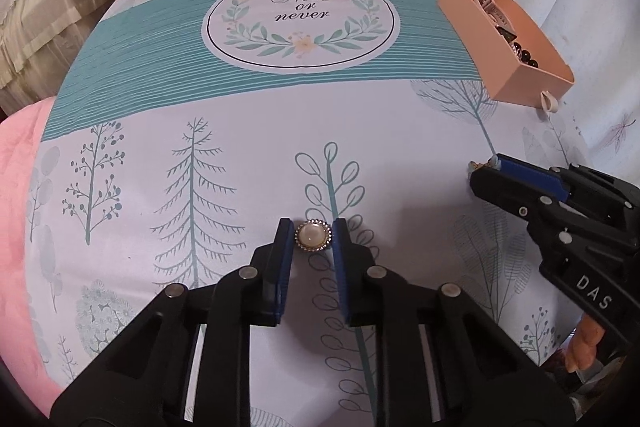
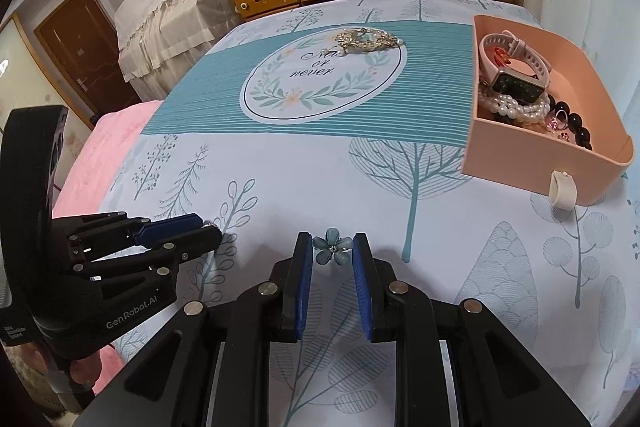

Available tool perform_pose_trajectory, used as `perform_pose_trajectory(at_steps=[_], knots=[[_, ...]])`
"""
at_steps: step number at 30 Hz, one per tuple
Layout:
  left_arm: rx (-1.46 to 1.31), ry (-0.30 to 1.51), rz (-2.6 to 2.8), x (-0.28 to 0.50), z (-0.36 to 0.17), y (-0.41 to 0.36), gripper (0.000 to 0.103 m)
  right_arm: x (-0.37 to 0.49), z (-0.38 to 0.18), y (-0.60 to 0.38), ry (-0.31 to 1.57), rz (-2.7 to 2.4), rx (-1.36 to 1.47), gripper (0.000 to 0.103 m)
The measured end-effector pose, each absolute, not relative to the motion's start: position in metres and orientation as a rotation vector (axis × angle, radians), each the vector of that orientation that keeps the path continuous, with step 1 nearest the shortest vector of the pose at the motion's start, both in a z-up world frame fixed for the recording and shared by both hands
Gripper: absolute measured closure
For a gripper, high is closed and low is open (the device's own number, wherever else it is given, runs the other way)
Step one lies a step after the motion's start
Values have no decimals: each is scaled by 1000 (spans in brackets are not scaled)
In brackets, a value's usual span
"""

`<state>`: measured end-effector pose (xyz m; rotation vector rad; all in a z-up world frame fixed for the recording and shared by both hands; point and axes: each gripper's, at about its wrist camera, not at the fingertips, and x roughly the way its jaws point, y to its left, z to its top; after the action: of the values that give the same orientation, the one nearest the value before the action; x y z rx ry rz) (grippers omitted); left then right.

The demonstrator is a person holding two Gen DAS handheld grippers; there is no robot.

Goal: Organize jewelry
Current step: 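Grasp the blue flower earring with the right tool while the left tool grasps the pearl stud, then carry both earrings into the pink box and open both tools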

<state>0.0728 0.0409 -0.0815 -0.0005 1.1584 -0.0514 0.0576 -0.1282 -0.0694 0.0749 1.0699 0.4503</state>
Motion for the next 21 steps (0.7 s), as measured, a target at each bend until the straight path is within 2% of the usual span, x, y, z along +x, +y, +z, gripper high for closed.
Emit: perform_pose_trajectory(at_steps=[9, 21], knots=[[17, 1129, -60, 72, -61, 30, 86, 54, -51, -143, 1022, 452, 99, 83], [63, 876, -238, 126, 56, -50, 86, 88, 46, -214, 848, 288, 136, 83]])
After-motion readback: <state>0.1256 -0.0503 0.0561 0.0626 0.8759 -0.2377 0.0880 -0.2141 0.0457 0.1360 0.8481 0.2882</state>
